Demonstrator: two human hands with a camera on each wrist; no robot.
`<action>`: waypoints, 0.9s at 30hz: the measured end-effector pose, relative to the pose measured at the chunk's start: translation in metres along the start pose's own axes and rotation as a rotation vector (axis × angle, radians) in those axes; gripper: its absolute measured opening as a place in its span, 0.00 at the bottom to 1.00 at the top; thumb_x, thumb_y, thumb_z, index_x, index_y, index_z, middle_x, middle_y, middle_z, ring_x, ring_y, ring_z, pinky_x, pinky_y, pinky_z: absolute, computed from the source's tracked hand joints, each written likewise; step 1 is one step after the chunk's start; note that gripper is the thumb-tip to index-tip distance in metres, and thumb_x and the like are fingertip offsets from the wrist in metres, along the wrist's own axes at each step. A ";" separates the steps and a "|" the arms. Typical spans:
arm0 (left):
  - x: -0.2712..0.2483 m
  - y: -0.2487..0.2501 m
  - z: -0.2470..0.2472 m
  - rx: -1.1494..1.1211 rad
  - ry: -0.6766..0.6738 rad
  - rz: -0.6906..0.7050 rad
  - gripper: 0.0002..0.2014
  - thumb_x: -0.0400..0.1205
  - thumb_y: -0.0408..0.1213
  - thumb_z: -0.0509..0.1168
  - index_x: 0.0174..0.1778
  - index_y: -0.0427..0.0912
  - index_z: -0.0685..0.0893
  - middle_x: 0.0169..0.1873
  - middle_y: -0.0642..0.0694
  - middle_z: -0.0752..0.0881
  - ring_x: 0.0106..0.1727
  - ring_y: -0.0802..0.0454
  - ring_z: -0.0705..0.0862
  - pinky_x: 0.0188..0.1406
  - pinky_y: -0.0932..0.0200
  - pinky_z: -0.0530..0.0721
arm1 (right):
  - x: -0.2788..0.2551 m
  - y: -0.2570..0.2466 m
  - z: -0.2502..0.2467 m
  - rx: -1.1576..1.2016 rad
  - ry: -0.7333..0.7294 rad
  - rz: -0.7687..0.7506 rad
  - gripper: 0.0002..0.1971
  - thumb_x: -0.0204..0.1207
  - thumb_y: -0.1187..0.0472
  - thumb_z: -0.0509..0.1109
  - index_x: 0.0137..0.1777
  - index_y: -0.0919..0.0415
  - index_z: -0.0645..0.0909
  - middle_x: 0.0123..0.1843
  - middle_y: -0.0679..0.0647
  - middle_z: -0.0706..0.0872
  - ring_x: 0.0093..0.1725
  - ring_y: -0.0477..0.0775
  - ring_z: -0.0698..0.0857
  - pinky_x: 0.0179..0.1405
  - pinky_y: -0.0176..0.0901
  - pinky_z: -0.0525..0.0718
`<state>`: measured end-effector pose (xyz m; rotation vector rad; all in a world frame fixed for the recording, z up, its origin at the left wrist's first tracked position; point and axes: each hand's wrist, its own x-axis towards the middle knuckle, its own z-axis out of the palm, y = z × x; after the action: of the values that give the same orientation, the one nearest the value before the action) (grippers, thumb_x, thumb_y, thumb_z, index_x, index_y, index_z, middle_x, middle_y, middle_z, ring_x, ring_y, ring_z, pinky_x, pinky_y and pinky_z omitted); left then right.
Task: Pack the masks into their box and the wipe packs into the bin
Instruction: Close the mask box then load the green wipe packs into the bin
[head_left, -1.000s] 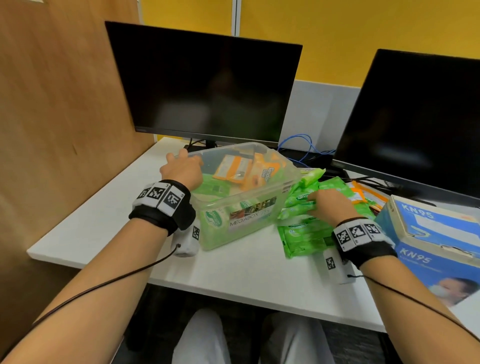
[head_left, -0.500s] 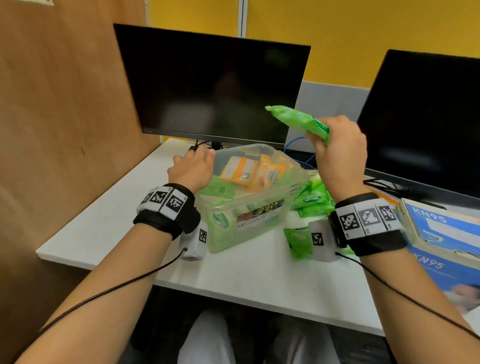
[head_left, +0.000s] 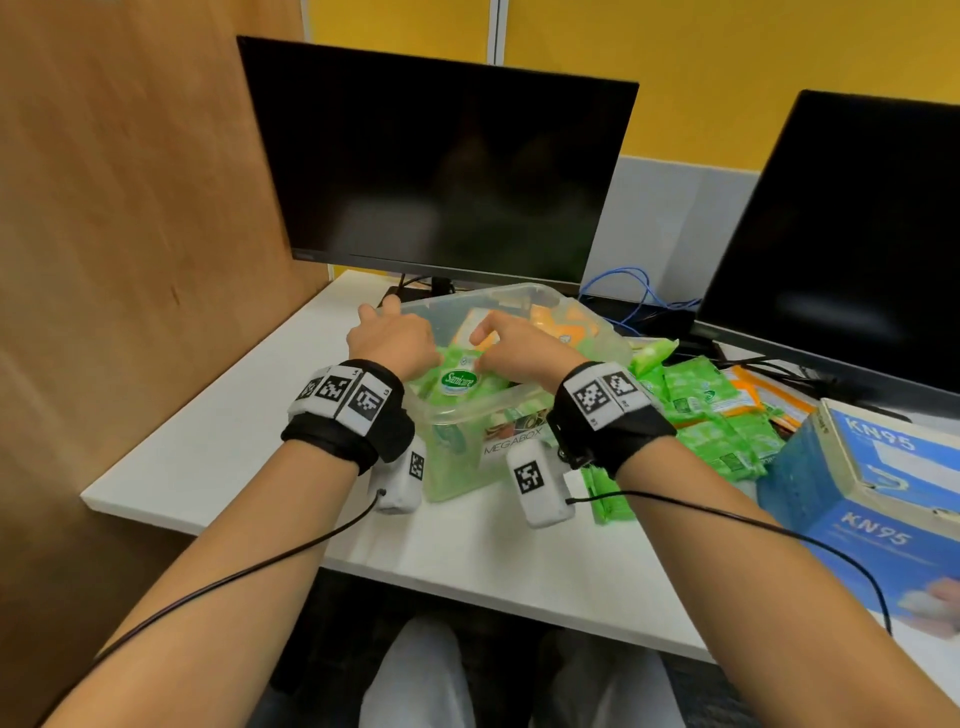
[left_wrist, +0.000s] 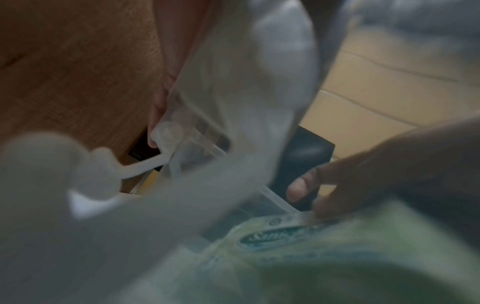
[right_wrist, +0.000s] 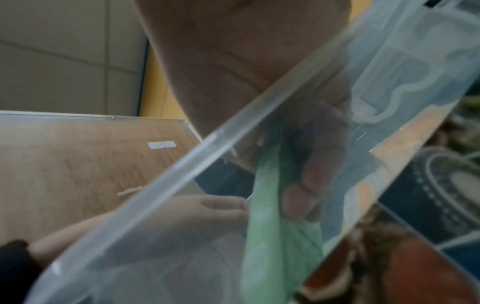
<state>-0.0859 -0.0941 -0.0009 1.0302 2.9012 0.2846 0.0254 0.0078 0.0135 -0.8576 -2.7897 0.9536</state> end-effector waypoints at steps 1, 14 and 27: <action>0.000 0.000 0.000 -0.033 0.012 0.004 0.13 0.82 0.51 0.62 0.58 0.54 0.85 0.70 0.44 0.68 0.69 0.39 0.66 0.60 0.45 0.73 | 0.000 -0.002 0.000 0.001 0.027 -0.012 0.14 0.81 0.64 0.62 0.65 0.57 0.75 0.60 0.56 0.80 0.57 0.55 0.81 0.56 0.47 0.82; -0.002 -0.002 0.001 -0.029 0.064 0.025 0.15 0.84 0.39 0.61 0.65 0.55 0.82 0.69 0.44 0.69 0.70 0.39 0.66 0.61 0.46 0.74 | 0.003 -0.004 0.008 -0.098 0.036 -0.192 0.16 0.82 0.67 0.61 0.64 0.55 0.84 0.66 0.52 0.84 0.62 0.51 0.82 0.64 0.45 0.80; 0.001 -0.002 0.004 -0.011 0.088 0.020 0.16 0.84 0.36 0.59 0.65 0.53 0.82 0.67 0.42 0.70 0.67 0.38 0.68 0.61 0.44 0.74 | -0.061 0.149 -0.056 -0.483 -0.205 0.237 0.15 0.76 0.61 0.70 0.63 0.53 0.80 0.68 0.52 0.80 0.64 0.55 0.78 0.58 0.44 0.75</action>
<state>-0.0871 -0.0945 -0.0048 1.0715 2.9643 0.3553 0.1623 0.1024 -0.0219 -1.2319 -3.2124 0.3991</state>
